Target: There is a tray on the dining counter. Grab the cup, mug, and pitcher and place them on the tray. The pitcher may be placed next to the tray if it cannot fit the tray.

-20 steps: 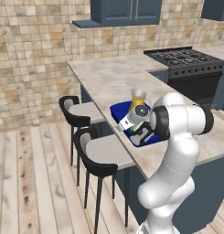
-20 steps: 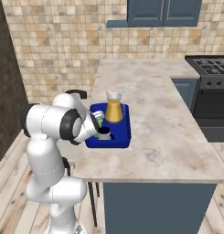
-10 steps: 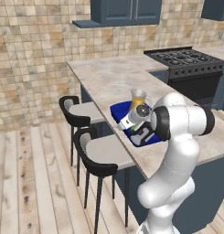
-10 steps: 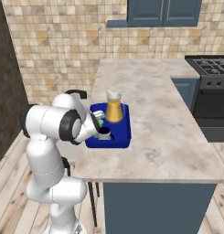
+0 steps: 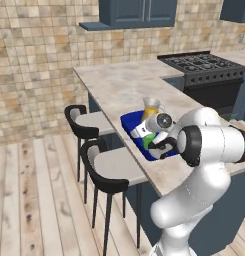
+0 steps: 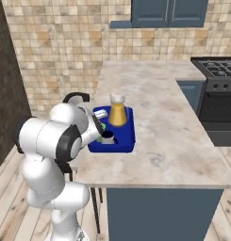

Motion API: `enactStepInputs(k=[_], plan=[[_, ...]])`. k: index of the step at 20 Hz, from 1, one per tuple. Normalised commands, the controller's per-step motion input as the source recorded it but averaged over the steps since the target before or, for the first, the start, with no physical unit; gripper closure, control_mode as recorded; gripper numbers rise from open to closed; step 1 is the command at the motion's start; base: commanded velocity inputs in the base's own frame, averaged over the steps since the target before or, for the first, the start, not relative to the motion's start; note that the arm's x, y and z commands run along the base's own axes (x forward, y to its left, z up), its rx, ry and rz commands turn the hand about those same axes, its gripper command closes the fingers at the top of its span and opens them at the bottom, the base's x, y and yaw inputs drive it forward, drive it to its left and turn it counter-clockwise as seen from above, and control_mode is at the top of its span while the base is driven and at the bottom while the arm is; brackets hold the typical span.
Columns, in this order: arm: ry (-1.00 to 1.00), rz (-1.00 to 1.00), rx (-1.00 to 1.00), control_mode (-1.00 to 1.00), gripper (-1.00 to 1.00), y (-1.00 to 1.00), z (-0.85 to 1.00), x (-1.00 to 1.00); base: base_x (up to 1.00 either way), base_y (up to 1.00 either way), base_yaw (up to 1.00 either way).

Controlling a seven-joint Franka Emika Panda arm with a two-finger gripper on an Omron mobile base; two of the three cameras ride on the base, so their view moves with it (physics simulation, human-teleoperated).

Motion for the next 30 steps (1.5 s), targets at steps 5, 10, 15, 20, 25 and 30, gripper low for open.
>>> enactStepInputs(k=[5,10,15,20,25,30], plan=[[-0.08,0.0,0.08,-1.0,-1.0,-0.16,0.85,-0.61,0.0,0.0,0.0],[-0.01,-0.08,0.09,-1.0,-1.0,-0.17,1.0,-0.69,0.0,0.0,0.0],[0.07,-0.17,0.09,-1.0,-1.0,-0.16,1.0,-0.72,0.0,0.0,0.0],[0.21,-0.22,0.08,-1.0,-1.0,-0.12,1.0,-0.69,0.0,0.0,0.0],[0.28,-0.25,0.09,-1.0,-1.0,-0.2,1.0,-0.67,0.0,0.0,0.0],[0.28,-0.25,0.07,-1.0,-1.0,-0.33,0.75,-0.72,0.0,0.0,0.0]])
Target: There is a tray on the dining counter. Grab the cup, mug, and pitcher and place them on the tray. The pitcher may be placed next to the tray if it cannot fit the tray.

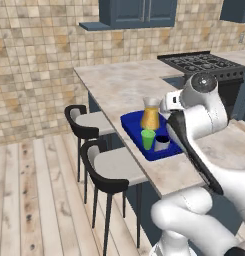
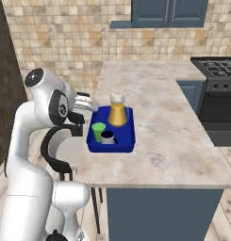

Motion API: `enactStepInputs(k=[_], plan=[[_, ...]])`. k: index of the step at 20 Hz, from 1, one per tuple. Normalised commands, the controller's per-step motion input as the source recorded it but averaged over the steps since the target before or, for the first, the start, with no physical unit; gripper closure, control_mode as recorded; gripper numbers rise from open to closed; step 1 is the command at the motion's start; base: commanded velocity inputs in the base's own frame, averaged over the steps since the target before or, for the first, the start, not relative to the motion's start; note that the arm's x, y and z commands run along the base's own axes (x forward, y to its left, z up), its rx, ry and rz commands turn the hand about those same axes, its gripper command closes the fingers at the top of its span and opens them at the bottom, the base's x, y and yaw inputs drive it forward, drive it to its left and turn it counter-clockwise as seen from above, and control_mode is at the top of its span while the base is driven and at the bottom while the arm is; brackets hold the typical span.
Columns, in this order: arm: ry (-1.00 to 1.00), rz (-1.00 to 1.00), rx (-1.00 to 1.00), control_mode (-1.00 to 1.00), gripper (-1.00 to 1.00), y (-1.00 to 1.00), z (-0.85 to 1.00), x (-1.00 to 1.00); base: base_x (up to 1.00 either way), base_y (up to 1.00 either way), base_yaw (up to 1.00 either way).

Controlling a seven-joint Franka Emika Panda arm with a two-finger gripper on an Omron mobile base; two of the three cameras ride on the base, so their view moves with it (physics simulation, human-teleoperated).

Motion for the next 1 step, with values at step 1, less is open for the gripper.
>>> enactStepInputs(k=[1], plan=[[0.23,-0.24,0.04,-1.0,-1.0,-0.45,0.26,-0.76,0.0,0.0,0.0]])
